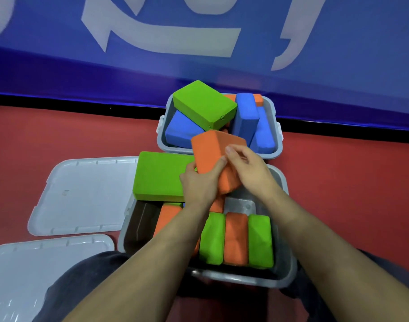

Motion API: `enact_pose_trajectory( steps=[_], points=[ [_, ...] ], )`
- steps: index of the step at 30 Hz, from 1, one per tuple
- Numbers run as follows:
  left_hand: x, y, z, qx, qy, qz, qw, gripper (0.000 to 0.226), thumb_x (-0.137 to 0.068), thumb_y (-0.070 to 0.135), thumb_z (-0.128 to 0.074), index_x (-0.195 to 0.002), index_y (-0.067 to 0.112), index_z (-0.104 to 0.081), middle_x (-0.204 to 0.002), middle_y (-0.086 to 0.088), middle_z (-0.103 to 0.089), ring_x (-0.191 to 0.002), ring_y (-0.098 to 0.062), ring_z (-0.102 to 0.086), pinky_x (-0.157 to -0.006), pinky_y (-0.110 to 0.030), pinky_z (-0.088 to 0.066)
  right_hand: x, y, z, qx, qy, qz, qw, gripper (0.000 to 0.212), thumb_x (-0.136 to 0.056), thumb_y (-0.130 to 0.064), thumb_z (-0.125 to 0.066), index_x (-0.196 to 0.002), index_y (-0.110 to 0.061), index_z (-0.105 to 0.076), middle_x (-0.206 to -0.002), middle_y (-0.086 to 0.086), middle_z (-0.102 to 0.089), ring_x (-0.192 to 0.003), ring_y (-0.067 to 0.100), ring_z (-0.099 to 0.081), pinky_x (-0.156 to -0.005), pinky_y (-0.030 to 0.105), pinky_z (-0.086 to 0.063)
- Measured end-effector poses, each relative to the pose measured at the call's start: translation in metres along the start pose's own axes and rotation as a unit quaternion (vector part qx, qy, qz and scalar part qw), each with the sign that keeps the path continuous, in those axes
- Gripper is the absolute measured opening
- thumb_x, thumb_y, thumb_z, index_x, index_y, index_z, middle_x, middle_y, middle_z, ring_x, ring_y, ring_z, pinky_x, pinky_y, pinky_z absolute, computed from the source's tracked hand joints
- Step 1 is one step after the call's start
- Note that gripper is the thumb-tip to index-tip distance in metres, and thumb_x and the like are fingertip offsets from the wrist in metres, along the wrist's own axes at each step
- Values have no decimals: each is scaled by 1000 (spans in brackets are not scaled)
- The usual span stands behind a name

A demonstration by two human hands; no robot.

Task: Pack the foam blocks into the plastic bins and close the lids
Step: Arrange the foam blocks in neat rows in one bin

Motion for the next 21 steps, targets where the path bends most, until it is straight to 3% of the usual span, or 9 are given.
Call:
enact_pose_trajectory(
  steps=[2, 3, 5, 7, 12, 18, 21],
  points=[
    [6, -1, -17, -7, -36, -4, 999, 109, -35, 96, -70, -117, 25, -64, -113, -3, -69, -102, -20, -69, -94, -45, -56, 4, 7, 11, -7, 1, -23, 1000, 47, -94, -56, -60, -131, -26, -64, -122, -7, -67, -108, 9, -62, -87, 23, -47],
    [9, 0, -25, 3, -60, -9, 998, 95, -46, 89, -75, -116, 26, -64, -112, -1, -70, -101, -19, -70, -93, -44, -57, 6, 11, 16, -14, 3, -35, 999, 52, -91, -59, -63, -132, -27, -63, -121, -9, -67, -107, 8, -63, -87, 24, -48],
    [17, 6, -46, 32, -122, -31, 991, 56, -78, 62, -76, -114, 20, -69, -109, 0, -74, -101, -16, -71, -93, -39, -58, 8, 18, 32, -9, 11, -38, 999, 59, -84, -62, -71, -132, -29, -63, -119, -12, -69, -106, 5, -67, -92, 30, -54],
    [19, 12, -63, 49, -174, -36, 983, 30, -95, 41, -66, -108, 15, -74, -105, -2, -76, -99, -17, -71, -91, -35, -58, 8, 26, 48, 7, 25, -33, 999, 64, -76, -65, -76, -127, -29, -67, -113, -12, -73, -101, 5, -70, -94, 38, -58],
    [25, 7, -83, 51, -260, 5, 964, 29, -104, 36, -53, -90, 20, -73, -86, 5, -78, -81, -11, -73, -76, -26, -58, 9, 53, 62, 10, 19, -42, 999, 49, -81, -59, -74, -121, -32, -71, -107, -12, -77, -99, 6, -73, -93, 42, -58],
    [22, -16, -91, 60, -272, 48, 959, 34, -104, 37, -51, -122, 15, -70, -107, 1, -77, -91, -12, -71, -85, -30, -55, 1, 82, 43, -16, -16, -58, 998, 48, -91, -44, -72, -135, -24, -64, -116, -8, -74, -103, 9, -71, -91, 35, -60],
    [13, -30, -92, 50, -263, 70, 961, 33, -103, 39, -52, -121, 17, -70, -106, 4, -76, -88, -8, -71, -79, -25, -55, -2, 101, 32, -16, -19, -91, 996, 53, -92, -49, -69, -140, -29, -58, -120, -8, -72, -106, 10, -70, -93, 35, -58]
  ],
)
Point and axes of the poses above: each hand's wrist, its own x-axis away from the middle knuckle, its own z-axis out of the back of the hand, y = z × x, the point moved 10 cm from there along -x, towards the middle knuckle
